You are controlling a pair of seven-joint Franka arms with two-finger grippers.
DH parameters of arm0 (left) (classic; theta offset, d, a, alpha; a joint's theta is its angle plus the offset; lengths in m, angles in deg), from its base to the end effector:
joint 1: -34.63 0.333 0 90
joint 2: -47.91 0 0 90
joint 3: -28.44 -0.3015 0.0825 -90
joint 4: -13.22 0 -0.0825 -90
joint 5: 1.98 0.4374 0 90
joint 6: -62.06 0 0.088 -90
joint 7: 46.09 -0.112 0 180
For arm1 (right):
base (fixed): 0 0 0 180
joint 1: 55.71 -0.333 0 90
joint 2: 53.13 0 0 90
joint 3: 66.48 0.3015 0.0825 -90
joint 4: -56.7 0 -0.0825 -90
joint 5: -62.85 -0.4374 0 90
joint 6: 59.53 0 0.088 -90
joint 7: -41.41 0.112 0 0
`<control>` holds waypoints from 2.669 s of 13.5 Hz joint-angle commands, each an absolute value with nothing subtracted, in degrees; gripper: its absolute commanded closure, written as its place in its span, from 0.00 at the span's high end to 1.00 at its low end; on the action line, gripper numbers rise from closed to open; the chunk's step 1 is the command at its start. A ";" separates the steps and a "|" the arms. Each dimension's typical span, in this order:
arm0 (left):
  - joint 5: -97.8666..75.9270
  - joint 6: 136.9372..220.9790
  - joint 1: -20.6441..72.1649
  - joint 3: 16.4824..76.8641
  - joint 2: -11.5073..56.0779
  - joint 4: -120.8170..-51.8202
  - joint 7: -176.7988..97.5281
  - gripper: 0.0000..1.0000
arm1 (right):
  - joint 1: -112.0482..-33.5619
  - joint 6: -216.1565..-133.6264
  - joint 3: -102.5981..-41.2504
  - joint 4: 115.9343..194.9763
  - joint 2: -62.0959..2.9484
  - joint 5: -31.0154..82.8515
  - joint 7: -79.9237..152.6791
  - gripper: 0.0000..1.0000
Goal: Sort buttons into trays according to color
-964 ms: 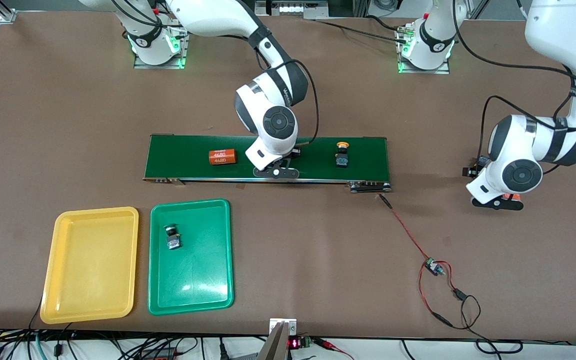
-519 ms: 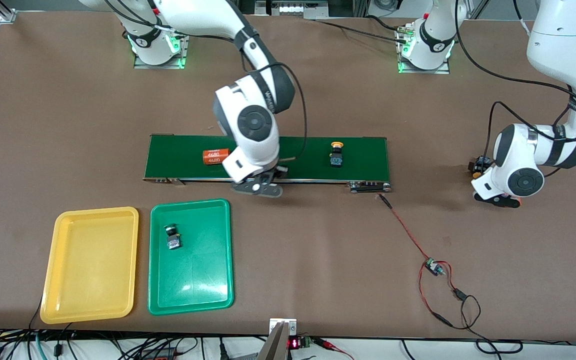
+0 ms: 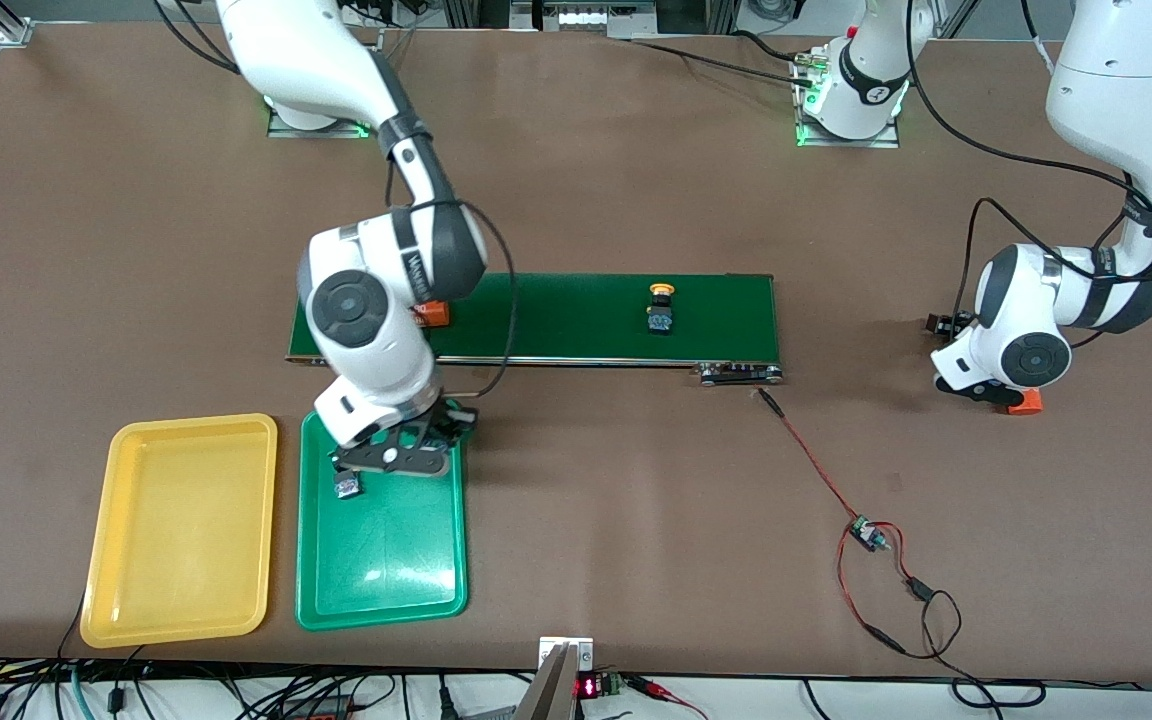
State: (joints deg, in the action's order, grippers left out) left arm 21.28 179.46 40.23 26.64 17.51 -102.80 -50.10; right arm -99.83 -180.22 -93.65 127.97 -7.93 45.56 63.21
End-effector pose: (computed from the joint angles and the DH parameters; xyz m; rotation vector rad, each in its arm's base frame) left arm 0.5533 0.0967 0.0951 -2.7567 0.3094 0.7557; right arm 0.7269 0.3346 0.3056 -3.1251 0.1105 -0.2545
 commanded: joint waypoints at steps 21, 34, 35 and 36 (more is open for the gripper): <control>-11.02 169.61 36.49 49.35 22.60 -94.10 -33.09 0.20 | -91.65 -178.55 -85.90 122.00 -1.88 44.48 57.03 1.00; -13.67 173.59 33.93 52.69 19.52 -96.12 -30.52 1.00 | -109.92 -163.07 -88.10 129.20 -12.52 47.73 84.64 1.00; -13.67 173.59 33.93 52.69 19.61 -96.03 -30.18 1.00 | -111.15 -163.16 -88.10 130.60 -12.87 47.73 85.35 1.00; -13.67 173.50 34.02 52.78 20.04 -95.86 -30.00 1.00 | -112.12 -163.16 -88.01 131.92 -13.39 47.65 85.35 1.00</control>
